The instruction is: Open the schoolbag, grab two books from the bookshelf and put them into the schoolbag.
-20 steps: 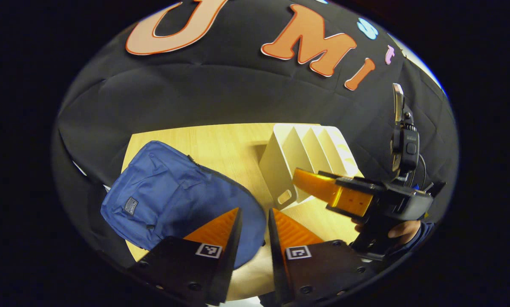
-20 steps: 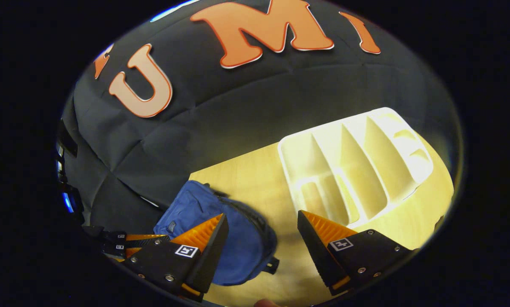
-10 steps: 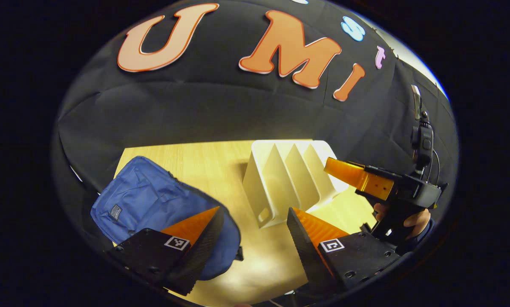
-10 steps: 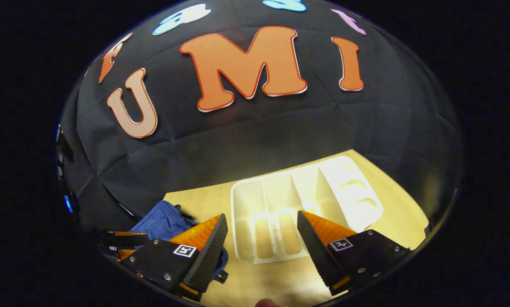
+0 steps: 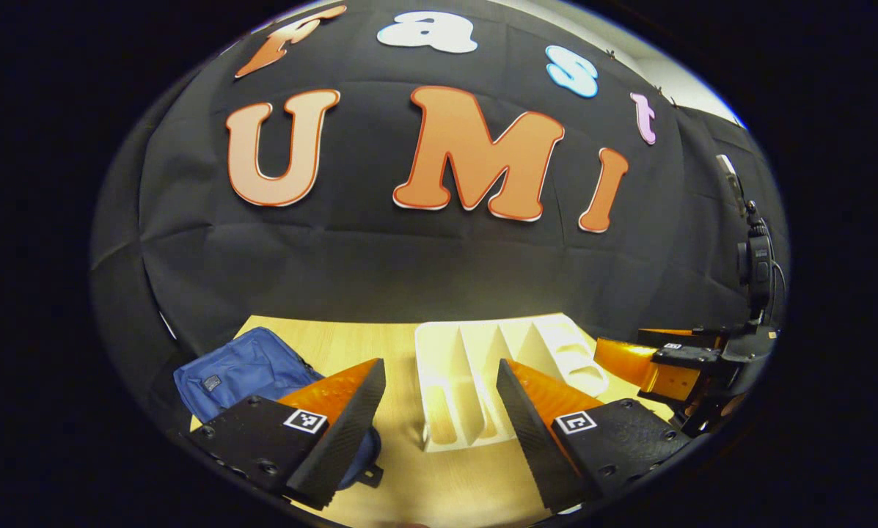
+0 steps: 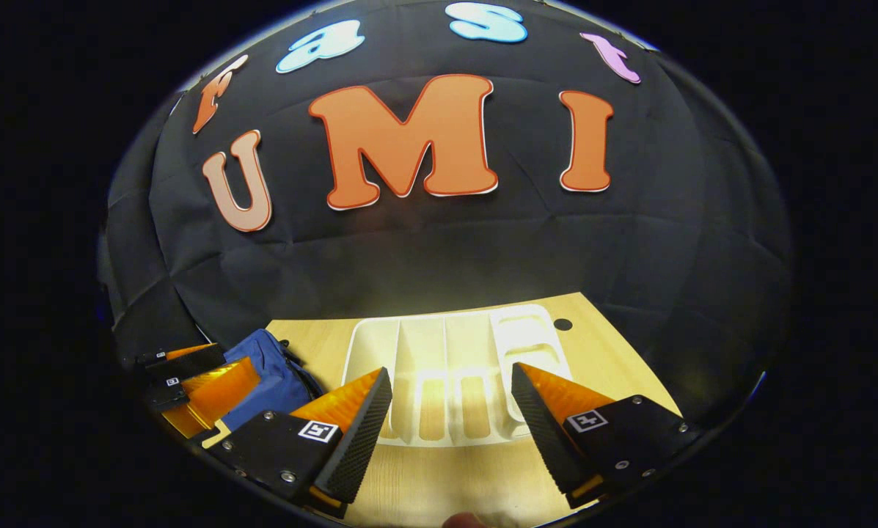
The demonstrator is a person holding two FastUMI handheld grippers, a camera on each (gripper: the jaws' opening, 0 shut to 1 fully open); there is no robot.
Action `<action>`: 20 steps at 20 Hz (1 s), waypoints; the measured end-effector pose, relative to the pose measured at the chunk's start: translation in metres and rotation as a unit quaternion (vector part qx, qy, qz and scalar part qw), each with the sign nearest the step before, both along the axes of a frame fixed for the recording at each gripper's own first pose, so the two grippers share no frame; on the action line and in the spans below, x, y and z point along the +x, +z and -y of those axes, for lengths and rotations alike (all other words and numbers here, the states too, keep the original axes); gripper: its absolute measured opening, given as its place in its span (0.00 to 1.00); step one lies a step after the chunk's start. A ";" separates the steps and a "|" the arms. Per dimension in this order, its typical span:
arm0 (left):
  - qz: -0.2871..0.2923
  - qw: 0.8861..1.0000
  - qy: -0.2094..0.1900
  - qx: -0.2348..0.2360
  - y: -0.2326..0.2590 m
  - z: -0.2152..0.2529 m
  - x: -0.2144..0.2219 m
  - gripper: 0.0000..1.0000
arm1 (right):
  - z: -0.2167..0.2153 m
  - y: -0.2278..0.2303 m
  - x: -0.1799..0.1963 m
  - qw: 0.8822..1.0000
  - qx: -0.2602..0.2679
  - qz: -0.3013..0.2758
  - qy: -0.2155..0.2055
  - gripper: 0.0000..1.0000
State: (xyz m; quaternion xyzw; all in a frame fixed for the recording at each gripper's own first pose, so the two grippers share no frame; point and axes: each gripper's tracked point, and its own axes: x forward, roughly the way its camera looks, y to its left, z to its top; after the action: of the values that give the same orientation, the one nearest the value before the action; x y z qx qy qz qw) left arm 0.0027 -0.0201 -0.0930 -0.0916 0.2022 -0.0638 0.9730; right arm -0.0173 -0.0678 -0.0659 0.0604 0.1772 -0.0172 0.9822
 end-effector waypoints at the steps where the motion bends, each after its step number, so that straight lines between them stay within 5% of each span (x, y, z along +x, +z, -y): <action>1: 0.009 1.000 0.008 0.000 0.005 0.001 -0.001 0.97 | 0.002 0.004 0.000 1.000 0.002 0.010 -0.002 0.97; 9: 0.085 0.996 0.028 -0.001 0.049 0.020 -0.027 0.97 | 0.014 0.028 -0.030 0.997 -0.013 0.076 -0.003 0.97; 13: 0.166 0.985 0.046 0.018 0.088 0.020 -0.035 0.94 | 0.023 0.041 -0.039 0.994 -0.020 0.109 -0.015 0.97; 20: 0.213 0.974 0.065 0.047 0.107 0.023 -0.044 0.94 | 0.020 0.075 -0.056 0.982 -0.026 0.187 -0.020 0.97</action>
State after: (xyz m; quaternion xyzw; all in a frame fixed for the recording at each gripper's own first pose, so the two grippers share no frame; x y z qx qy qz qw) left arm -0.0414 -0.0429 0.0139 -0.0429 -0.0129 -0.0086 0.9990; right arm -0.0736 -0.0875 0.0089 0.0403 -0.0111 -0.0303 0.9987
